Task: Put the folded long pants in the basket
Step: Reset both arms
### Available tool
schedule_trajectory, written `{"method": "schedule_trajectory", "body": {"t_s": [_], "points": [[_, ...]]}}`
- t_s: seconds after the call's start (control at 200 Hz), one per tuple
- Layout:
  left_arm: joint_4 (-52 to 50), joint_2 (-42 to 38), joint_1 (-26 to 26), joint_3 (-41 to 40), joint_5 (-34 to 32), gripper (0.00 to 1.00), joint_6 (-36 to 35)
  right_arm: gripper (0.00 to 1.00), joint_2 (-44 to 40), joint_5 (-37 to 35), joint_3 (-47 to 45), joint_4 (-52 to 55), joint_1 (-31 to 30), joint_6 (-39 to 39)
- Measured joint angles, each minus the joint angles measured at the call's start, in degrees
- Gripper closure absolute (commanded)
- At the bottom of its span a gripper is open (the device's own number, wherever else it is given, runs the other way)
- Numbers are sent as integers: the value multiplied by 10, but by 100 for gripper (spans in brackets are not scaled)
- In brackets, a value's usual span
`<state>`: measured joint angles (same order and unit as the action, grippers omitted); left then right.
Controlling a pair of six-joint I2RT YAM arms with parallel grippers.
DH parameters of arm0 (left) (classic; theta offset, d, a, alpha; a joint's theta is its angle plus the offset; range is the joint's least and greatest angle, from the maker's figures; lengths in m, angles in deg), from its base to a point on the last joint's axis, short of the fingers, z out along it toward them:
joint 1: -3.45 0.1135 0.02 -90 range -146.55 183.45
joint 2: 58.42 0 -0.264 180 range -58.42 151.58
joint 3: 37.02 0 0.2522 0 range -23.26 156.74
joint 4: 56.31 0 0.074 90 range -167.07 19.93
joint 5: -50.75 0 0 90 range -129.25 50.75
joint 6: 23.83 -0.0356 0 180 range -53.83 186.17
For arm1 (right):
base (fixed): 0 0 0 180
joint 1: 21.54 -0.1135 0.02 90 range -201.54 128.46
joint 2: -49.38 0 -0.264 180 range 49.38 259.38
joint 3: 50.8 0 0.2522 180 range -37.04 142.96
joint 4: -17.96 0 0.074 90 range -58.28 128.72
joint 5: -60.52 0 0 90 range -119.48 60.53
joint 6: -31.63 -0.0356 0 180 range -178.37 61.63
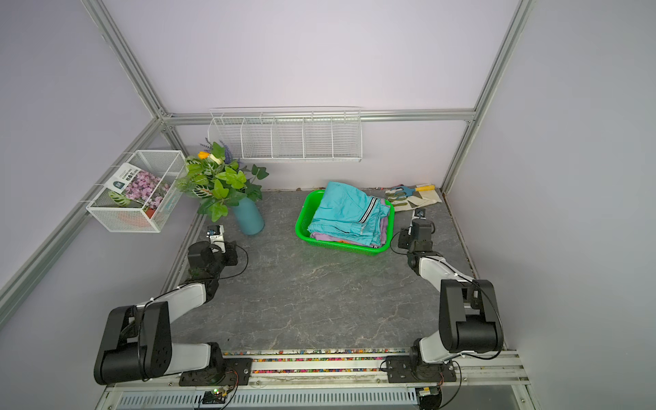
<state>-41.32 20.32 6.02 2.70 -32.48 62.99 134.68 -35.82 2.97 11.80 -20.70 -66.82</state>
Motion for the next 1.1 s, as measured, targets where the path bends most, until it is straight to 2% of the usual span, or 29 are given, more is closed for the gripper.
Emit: {"method": "schedule_trajectory", "body": {"t_s": [0.135,0.215,0.415,0.545,0.605,0.62,0.625,0.63,0.635,0.64,0.655,0.78,1.1], "points": [[21,0,0,-3,20,63,-4,44,2,16,-68,-137,0,3],[36,-12,0,-7,37,63,0,43,4,22,-93,-178,0,-3],[72,11,0,6,63,63,2,43,-66,39,-75,-100,0,7],[105,57,0,-1,47,61,12,41,-75,30,-85,-112,0,19],[117,59,0,-10,42,52,16,32,-58,27,-110,-140,-1,25],[120,59,0,-13,39,42,15,24,-52,24,-117,-147,-1,26],[122,59,0,-14,40,34,14,21,-50,23,-118,-150,-2,24],[124,59,0,-15,39,24,16,13,-47,23,-122,-155,-2,25],[125,59,0,-16,39,13,17,9,-45,23,-124,-157,-2,27],[128,59,0,-17,38,6,20,5,-43,20,-128,-162,-3,31],[132,60,0,-19,36,1,17,2,-34,18,-135,-171,-4,28],[174,69,0,-38,13,0,32,2,35,3,-194,-244,-16,40],[204,71,0,-42,-9,0,40,1,25,6,-167,-247,-19,54]]}}
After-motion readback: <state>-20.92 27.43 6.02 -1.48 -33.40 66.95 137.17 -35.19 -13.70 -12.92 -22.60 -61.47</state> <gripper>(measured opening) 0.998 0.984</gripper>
